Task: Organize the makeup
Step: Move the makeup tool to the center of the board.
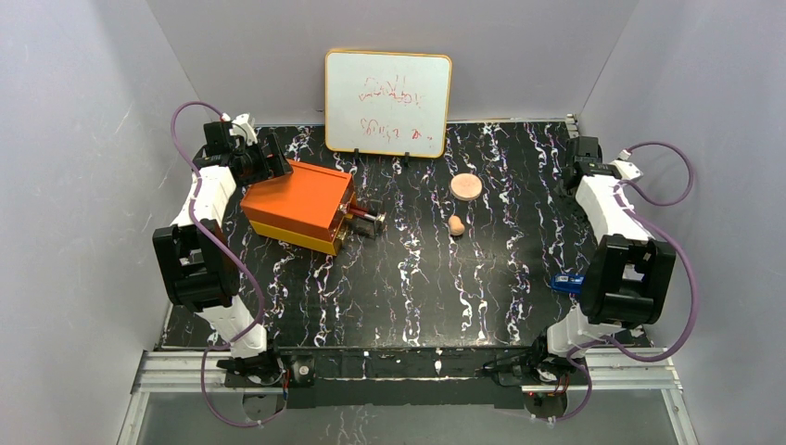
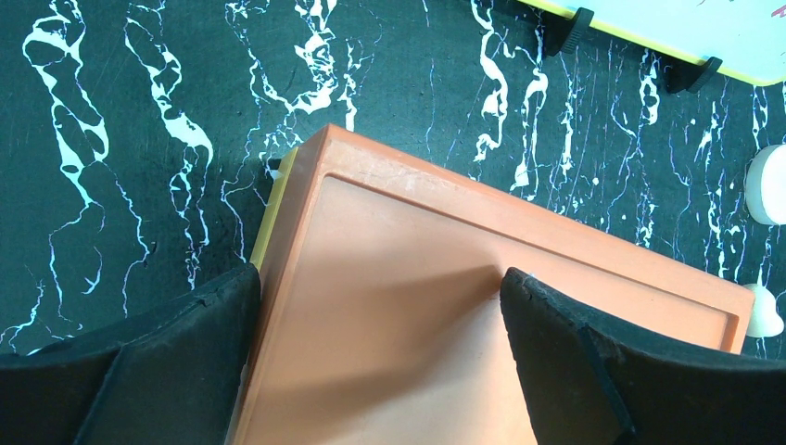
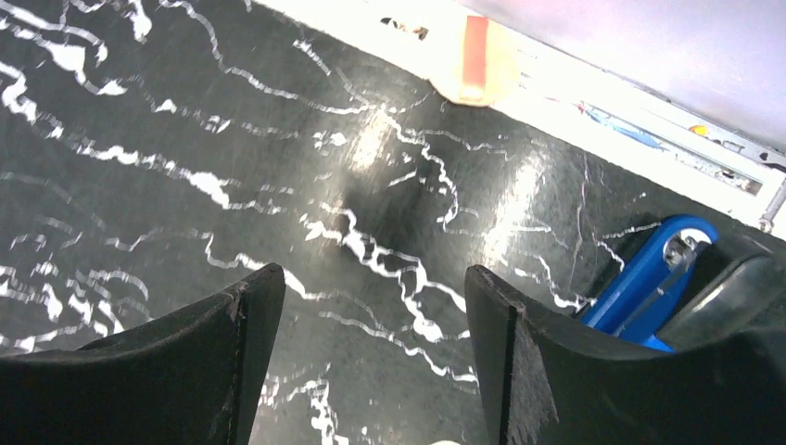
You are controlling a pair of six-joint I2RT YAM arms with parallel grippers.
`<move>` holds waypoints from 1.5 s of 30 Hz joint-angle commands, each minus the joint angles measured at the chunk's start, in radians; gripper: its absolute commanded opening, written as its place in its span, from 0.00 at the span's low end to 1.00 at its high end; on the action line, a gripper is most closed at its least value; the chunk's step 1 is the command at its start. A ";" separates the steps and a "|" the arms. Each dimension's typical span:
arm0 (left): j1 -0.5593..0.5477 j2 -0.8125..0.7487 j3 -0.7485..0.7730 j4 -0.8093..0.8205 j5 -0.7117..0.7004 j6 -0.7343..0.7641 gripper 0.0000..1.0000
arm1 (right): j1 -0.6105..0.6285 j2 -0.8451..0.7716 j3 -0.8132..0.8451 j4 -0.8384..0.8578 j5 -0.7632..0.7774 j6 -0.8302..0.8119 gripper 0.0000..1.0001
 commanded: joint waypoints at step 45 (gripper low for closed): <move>-0.048 0.068 -0.028 -0.199 -0.016 0.043 0.96 | -0.119 0.448 0.130 0.109 0.441 0.340 0.53</move>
